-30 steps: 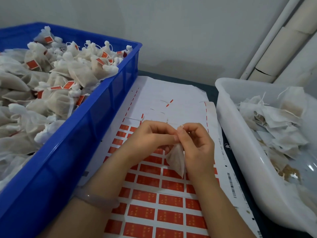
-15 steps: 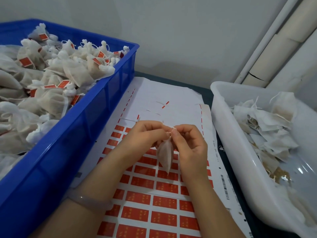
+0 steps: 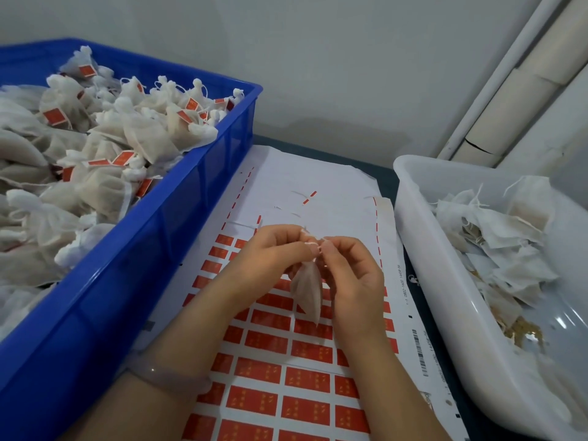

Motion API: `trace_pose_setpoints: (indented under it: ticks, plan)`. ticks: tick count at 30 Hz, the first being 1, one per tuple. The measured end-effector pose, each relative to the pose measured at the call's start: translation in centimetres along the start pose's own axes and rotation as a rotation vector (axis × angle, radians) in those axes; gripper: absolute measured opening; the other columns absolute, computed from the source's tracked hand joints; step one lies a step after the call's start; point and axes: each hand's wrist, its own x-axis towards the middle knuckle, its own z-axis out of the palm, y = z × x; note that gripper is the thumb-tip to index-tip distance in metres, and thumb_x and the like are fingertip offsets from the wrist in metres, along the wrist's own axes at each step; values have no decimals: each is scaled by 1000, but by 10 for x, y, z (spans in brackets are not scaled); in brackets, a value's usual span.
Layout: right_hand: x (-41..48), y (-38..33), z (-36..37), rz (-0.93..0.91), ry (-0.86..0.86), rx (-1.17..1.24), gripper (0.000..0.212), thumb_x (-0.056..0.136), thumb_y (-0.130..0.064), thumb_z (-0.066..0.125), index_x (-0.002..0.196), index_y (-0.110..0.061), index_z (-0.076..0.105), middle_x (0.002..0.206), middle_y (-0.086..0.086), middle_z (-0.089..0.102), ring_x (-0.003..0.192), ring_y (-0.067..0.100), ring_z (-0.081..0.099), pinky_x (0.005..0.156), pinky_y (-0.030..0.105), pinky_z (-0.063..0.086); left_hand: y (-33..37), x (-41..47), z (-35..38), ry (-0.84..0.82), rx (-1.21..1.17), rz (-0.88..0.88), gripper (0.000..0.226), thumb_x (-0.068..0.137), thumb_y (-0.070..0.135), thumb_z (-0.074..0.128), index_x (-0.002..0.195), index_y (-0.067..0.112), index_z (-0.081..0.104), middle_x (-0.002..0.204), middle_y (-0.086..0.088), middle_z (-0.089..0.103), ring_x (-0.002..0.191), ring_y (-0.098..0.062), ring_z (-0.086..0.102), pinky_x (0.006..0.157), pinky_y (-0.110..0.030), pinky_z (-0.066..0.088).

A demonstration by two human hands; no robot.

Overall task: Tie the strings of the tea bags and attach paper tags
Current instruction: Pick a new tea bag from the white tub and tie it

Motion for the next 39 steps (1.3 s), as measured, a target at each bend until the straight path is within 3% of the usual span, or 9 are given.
trace_pose_setpoints:
  ticks: [5, 7, 9, 13, 17, 21, 26, 33, 39]
  plan:
    - [2, 3, -2, 13, -11, -64, 13, 88, -21, 60, 83, -30, 68, 81, -12, 70, 79, 8, 66, 67, 20, 55, 4, -2, 1, -7, -85, -29, 23, 93, 18, 50, 76, 19, 65, 72, 1, 61, 73, -19, 59, 73, -30, 52]
    - [2, 2, -2, 35, -39, -74, 8, 81, -34, 61, 80, -35, 70, 82, -13, 71, 80, 8, 67, 67, 22, 56, 4, -3, 1, 6, -69, -22, 22, 93, 21, 49, 77, 20, 64, 76, -1, 61, 77, -21, 60, 78, -35, 53]
    - [1, 1, -3, 65, -79, -32, 18, 71, -46, 60, 82, -37, 72, 88, -11, 71, 84, 11, 67, 71, 26, 57, 5, -3, 0, 2, -56, -21, 20, 93, 27, 50, 80, 22, 65, 78, 1, 62, 78, -19, 62, 78, -35, 53]
    - [-1, 2, -1, 119, -98, 26, 24, 67, -51, 60, 83, -37, 72, 87, -9, 71, 85, 16, 68, 74, 31, 58, 7, -5, -1, -40, -80, -35, 20, 90, 33, 52, 82, 22, 66, 78, 2, 64, 79, -19, 64, 78, -32, 54]
    - [2, 4, 1, 153, -71, 7, 11, 86, -27, 60, 79, -27, 68, 81, -3, 68, 81, 16, 66, 73, 31, 56, 4, -3, 4, 31, -32, -49, 23, 92, 24, 51, 74, 24, 65, 71, 4, 62, 73, -15, 63, 77, -33, 53]
    - [2, 2, 2, 6, 0, -181, 18, 89, -10, 55, 75, -22, 60, 71, -8, 59, 65, 1, 56, 57, 10, 46, 2, 0, 14, 189, 107, -15, 21, 88, 19, 52, 69, 21, 60, 64, 3, 56, 65, -12, 56, 67, -30, 51]
    - [0, 1, 3, -93, -31, -301, 17, 87, -11, 59, 77, -25, 56, 80, -4, 59, 72, 7, 56, 60, 13, 49, 1, 2, 16, 349, 87, -6, 21, 82, 12, 58, 63, 22, 62, 58, 6, 59, 58, -3, 57, 59, -19, 52]
    - [-2, 0, 4, -160, -33, -358, 20, 87, -10, 60, 78, -27, 55, 80, -8, 58, 78, 3, 55, 63, 7, 45, 3, 0, 12, 363, 58, 57, 25, 79, 3, 62, 70, 26, 64, 67, 7, 65, 65, -5, 64, 59, -16, 53]
    - [0, 2, 1, -216, -10, -354, 10, 89, -10, 58, 83, -18, 57, 81, -7, 58, 77, 6, 55, 64, 9, 45, 8, -4, 8, 251, 384, 163, 22, 87, 12, 58, 84, 32, 66, 76, 13, 66, 77, -2, 63, 67, -14, 53]
